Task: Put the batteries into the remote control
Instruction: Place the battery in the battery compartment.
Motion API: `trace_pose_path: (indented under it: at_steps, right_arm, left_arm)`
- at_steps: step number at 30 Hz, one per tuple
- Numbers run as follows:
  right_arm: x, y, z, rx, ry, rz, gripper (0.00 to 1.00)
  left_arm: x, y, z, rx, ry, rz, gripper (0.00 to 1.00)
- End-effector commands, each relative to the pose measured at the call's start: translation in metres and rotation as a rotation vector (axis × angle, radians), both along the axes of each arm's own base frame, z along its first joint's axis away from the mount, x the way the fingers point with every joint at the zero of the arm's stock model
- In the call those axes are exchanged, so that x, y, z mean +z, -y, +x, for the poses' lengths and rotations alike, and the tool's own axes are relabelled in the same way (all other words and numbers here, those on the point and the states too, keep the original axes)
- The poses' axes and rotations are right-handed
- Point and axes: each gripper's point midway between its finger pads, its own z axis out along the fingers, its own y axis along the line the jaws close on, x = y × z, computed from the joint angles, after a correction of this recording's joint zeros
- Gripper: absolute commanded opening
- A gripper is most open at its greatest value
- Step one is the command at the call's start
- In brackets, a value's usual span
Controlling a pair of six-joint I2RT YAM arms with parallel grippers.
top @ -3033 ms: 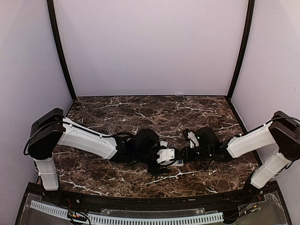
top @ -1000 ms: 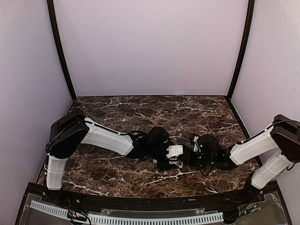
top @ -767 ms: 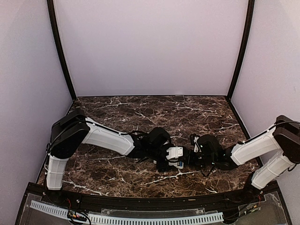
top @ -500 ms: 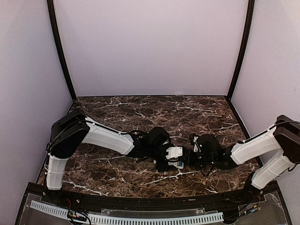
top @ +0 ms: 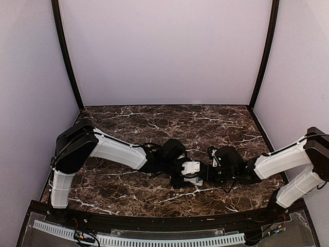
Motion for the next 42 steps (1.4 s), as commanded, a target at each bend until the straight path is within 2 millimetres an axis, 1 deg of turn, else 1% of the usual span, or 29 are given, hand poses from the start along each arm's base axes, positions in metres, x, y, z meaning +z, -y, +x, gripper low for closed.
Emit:
trace_pose_path:
  at_steps: [1,3,6,8,14,19,22,25,28,31,35,42]
  right_arm:
    - [-0.032,0.024,-0.023,0.040,-0.081,-0.167,0.16]
    - [-0.030,0.024,-0.023,0.041,-0.078,-0.165,0.15]
    - [-0.030,0.024,-0.023,0.039,-0.077,-0.164,0.10]
    - [-0.030,0.024,-0.024,0.037,-0.080,-0.162,0.09]
    - [-0.036,0.024,-0.027,0.022,-0.111,-0.142,0.02]
    - [-0.031,0.025,-0.028,-0.028,-0.114,-0.074,0.00]
    - [-0.031,0.028,-0.029,-0.045,-0.110,-0.058,0.03]
    - [-0.034,0.030,-0.030,-0.039,-0.111,-0.079,0.07]
    - [-0.032,0.031,-0.030,-0.032,-0.107,-0.091,0.09]
    - [-0.026,0.032,-0.027,-0.036,-0.090,-0.099,0.12]
    - [-0.018,0.035,-0.023,-0.037,-0.063,-0.128,0.18]
    - [-0.003,0.040,-0.016,-0.025,-0.011,-0.164,0.21]
  left_arm:
    - [-0.020,-0.017,-0.007,0.002,-0.029,0.101,0.75]
    - [-0.020,-0.017,-0.007,0.001,-0.029,0.101,0.75]
    - [-0.021,-0.018,-0.007,0.000,-0.029,0.102,0.75]
    - [-0.020,-0.017,-0.007,0.002,-0.029,0.102,0.75]
    - [-0.020,-0.017,-0.005,0.014,-0.023,0.101,0.75]
    - [-0.019,-0.017,-0.001,0.028,-0.014,0.097,0.75]
    - [-0.020,-0.016,0.000,0.032,-0.013,0.098,0.73]
    - [-0.021,-0.016,0.000,0.033,-0.013,0.102,0.71]
    - [-0.022,-0.016,-0.001,0.031,-0.012,0.103,0.70]
    - [-0.022,-0.017,0.000,0.032,-0.011,0.104,0.69]
    - [-0.022,-0.017,0.000,0.030,-0.011,0.104,0.69]
    - [-0.023,-0.017,-0.002,0.022,-0.012,0.108,0.69]
